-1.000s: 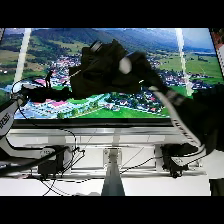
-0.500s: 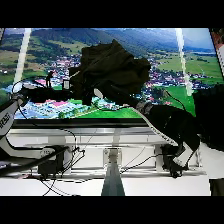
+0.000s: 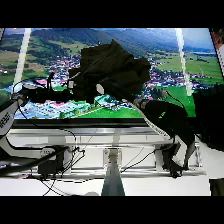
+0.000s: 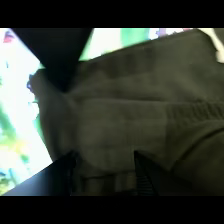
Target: Fold the clothes and pants, and hang the long-sleeved shirts on hangers.
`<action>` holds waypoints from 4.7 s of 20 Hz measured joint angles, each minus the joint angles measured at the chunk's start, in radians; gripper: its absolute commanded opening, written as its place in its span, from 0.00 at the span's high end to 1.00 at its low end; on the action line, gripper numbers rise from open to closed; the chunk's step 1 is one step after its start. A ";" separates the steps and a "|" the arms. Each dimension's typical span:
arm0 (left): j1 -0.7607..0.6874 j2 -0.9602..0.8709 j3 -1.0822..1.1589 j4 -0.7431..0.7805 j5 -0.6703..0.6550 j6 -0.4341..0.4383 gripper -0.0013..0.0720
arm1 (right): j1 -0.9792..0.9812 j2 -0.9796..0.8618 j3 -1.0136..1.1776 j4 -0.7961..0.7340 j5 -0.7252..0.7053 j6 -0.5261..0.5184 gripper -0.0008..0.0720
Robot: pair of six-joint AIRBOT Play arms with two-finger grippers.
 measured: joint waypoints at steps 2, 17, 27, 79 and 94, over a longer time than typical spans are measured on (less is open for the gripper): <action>0.000 0.000 0.000 -0.003 -0.012 0.000 0.96 | -0.011 -0.029 0.030 0.013 0.011 -0.005 0.40; 0.011 0.000 0.027 -0.082 -0.039 0.003 0.96 | -0.104 -0.005 0.199 -0.064 0.062 0.063 0.95; 0.207 0.013 0.547 -0.082 -0.042 -0.200 0.96 | -0.626 0.356 0.260 -0.219 0.034 0.655 0.96; 0.440 0.348 0.118 1.224 -0.132 -0.510 0.96 | -1.240 1.383 -1.181 -0.439 0.768 0.904 0.95; 0.343 0.348 0.117 0.901 0.122 -0.412 0.03 | -1.240 1.381 -1.143 -0.241 0.538 0.796 0.31</action>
